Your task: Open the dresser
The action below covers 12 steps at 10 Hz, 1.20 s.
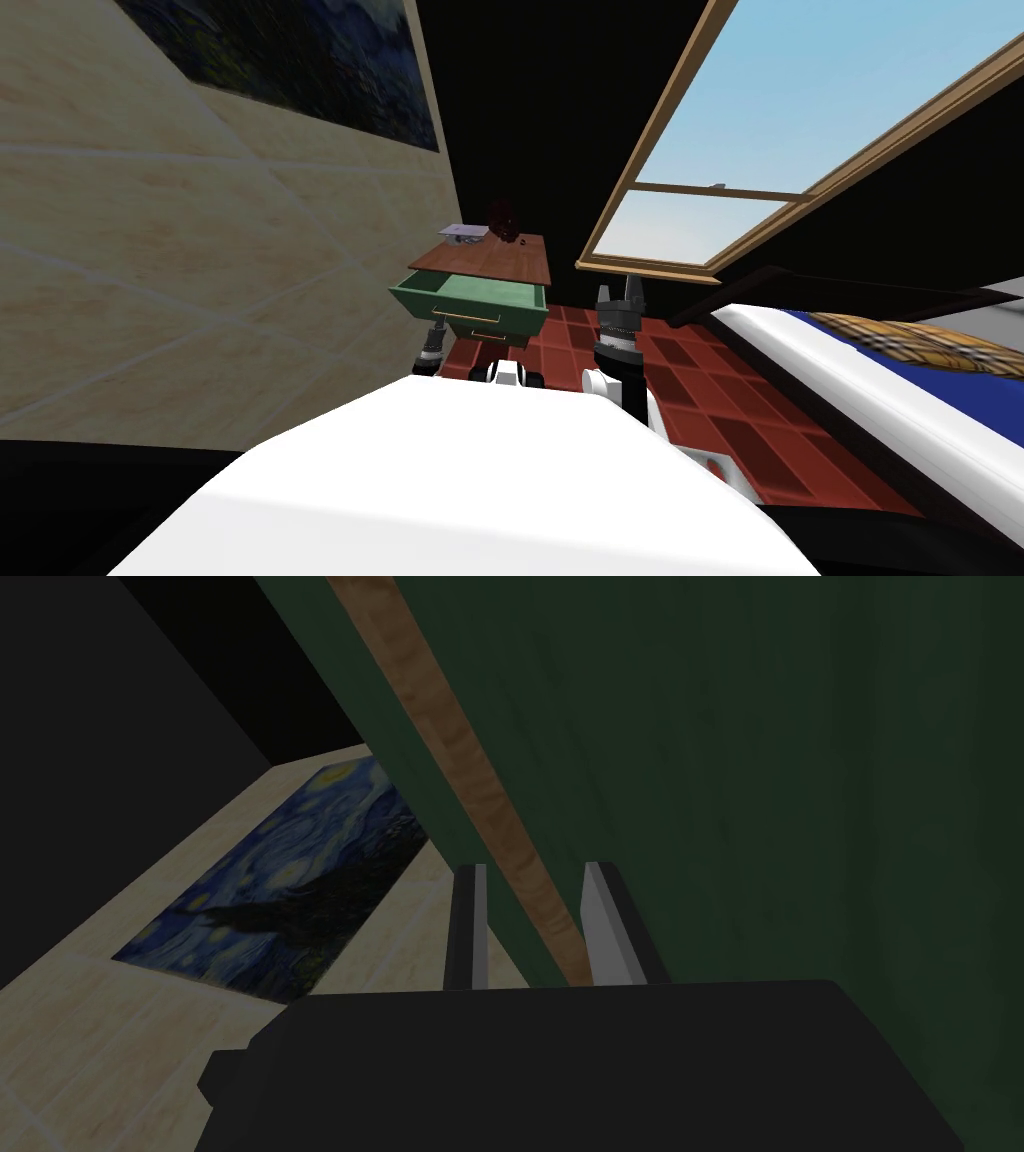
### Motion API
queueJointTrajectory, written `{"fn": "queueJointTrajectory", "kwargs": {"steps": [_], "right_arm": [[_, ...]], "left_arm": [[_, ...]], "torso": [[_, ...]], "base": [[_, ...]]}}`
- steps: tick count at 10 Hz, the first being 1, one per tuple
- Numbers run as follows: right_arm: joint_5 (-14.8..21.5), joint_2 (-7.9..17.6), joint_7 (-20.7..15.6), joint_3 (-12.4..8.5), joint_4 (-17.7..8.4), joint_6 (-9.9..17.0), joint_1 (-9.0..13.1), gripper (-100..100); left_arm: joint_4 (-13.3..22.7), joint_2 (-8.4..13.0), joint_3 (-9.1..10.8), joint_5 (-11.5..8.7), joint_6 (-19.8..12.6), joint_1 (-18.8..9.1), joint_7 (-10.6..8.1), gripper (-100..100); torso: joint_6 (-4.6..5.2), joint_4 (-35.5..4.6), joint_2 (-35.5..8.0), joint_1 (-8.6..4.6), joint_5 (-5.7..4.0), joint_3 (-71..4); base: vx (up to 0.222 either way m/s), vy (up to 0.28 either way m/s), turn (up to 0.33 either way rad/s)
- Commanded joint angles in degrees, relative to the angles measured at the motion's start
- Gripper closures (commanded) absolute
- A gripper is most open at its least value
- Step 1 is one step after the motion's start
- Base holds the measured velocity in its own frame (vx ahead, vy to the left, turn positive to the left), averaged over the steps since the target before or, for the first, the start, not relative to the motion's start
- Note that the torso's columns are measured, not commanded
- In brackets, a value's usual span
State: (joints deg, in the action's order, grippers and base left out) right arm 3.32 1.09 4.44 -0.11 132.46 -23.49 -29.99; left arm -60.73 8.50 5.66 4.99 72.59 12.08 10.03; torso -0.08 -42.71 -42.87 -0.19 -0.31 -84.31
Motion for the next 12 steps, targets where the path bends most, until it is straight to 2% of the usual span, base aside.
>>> {"fn": "queueJointTrajectory", "kwargs": {"steps": [1,3,4,8,9,10,12], "right_arm": [[0.00,0.00,0.00,0.00,0.00,0.00,-0.01,0],[0.00,0.00,0.00,0.00,0.00,0.00,-0.01,0],[0.00,0.00,0.00,0.01,0.00,0.00,-0.01,0],[0.00,0.00,0.00,0.00,0.00,0.00,-0.01,0],[0.00,0.00,0.00,0.00,0.00,0.00,-0.01,0],[0.00,0.00,0.00,0.00,0.00,0.00,-0.02,0],[0.00,0.00,0.00,0.00,0.00,0.00,-0.03,0]], "left_arm": [[2.30,0.91,-0.44,-1.42,0.41,-1.38,0.25,100],[5.88,2.84,-1.08,-4.41,1.43,-4.74,0.94,100],[6.58,2.84,-1.08,-4.41,1.43,-4.74,0.94,100],[14.99,6.70,-2.36,-10.40,3.48,-11.47,2.30,100],[13.63,7.20,-1.77,-9.64,0.45,-12.06,1.09,-100],[13.63,7.20,-1.77,-9.64,0.45,-12.06,1.09,-100],[12.99,8.22,-1.38,-9.82,-1.85,-13.59,0.25,-100]], "torso": [[0.03,0.07,0.42,-0.03,0.00,-0.21],[0.10,0.23,0.42,-0.02,0.11,-0.22],[0.10,0.21,0.26,-0.11,0.12,-0.11],[0.17,0.25,0.34,-0.11,0.14,-0.15],[0.09,0.15,0.29,-0.05,0.07,-0.13],[0.05,0.28,0.49,-0.01,0.15,-0.21],[0.08,0.50,0.86,0.21,0.31,-0.44]], "base": [[-0.097,-0.002,-0.078],[-0.176,-0.022,-0.124],[-0.133,-0.032,-0.011],[-0.167,-0.021,-0.106],[-0.128,-0.029,-0.018],[-0.049,-0.029,0.036],[-0.033,-0.031,0.013]]}}
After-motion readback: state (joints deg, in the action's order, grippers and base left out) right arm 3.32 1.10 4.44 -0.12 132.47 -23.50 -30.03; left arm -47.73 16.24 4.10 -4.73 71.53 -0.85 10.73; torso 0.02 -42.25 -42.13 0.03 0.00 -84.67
